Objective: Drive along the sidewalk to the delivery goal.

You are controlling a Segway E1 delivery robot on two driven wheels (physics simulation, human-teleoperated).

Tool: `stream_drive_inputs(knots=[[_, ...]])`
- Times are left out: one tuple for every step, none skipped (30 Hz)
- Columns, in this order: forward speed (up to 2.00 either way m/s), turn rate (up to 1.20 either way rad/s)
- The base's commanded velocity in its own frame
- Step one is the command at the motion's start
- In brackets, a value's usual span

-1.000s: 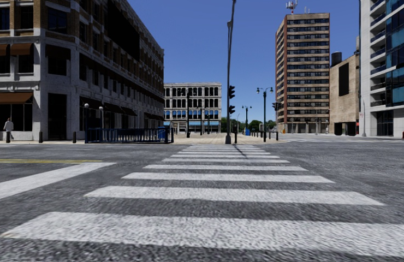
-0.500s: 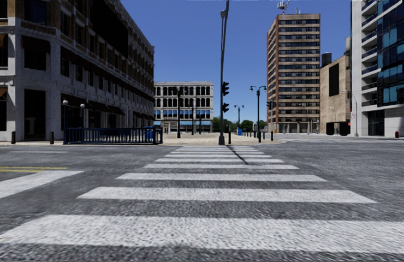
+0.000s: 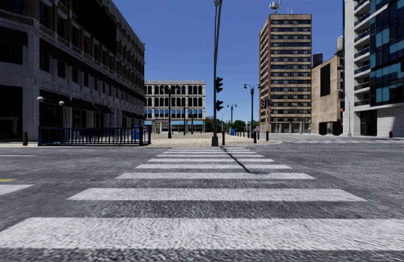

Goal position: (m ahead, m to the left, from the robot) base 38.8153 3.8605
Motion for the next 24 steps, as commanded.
stream_drive_inputs(knots=[[2.0,0.0],[2.0,0.0],[2.0,0.0],[2.0,0.0],[2.0,0.0],[2.0,0.0],[2.0,0.0],[2.0,0.0],[2.0,0.0],[2.0,0.0],[2.0,0.0],[2.0,0.0],[2.0,0.0],[2.0,0.0],[2.0,0.0],[2.0,0.0],[2.0,0.0],[2.0,0.0],[2.0,0.0],[2.0,0.0],[2.0,0.0],[2.0,0.0],[2.0,0.0],[2.0,0.0]])
